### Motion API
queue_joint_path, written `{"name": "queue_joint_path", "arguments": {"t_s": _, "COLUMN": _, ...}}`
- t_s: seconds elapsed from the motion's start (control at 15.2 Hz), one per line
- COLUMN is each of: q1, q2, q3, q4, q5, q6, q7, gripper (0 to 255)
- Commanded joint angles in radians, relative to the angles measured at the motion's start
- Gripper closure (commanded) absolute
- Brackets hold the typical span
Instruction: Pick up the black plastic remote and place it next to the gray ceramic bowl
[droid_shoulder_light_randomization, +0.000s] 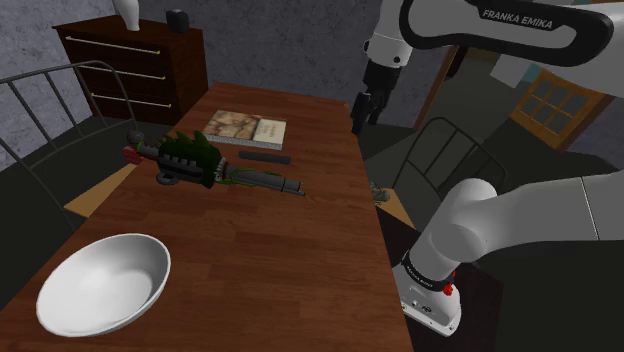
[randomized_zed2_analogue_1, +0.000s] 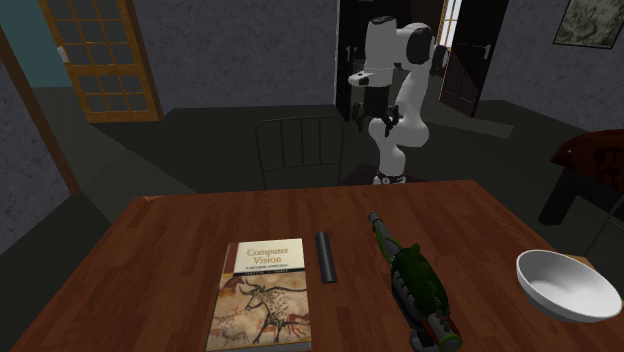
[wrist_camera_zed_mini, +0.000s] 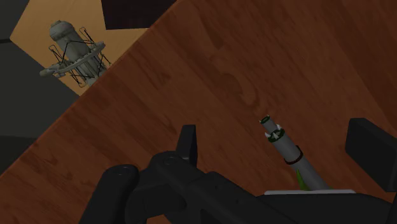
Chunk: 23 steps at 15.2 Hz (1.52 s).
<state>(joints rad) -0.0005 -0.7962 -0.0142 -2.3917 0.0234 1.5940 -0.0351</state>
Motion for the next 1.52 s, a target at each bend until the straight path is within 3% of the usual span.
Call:
{"name": "queue_joint_path", "arguments": {"t_s": 0.0, "q1": 0.000, "q2": 0.000, "q3": 0.000, "q4": 0.000, "q5": 0.000, "q6": 0.000, "q7": 0.000, "gripper": 0}}
{"name": "queue_joint_path", "arguments": {"t_s": 0.73, "q1": 0.043, "q2": 0.375, "q3": -0.034, "q4": 0.063, "q5": -0.047, "q6": 0.325, "q7": -0.181, "gripper": 0}}
{"name": "queue_joint_path", "arguments": {"t_s": 1.45, "q1": 0.076, "q2": 0.788, "q3": -0.034, "q4": 0.284, "q5": -0.067, "q6": 0.535, "q7": -0.336, "gripper": 0}}
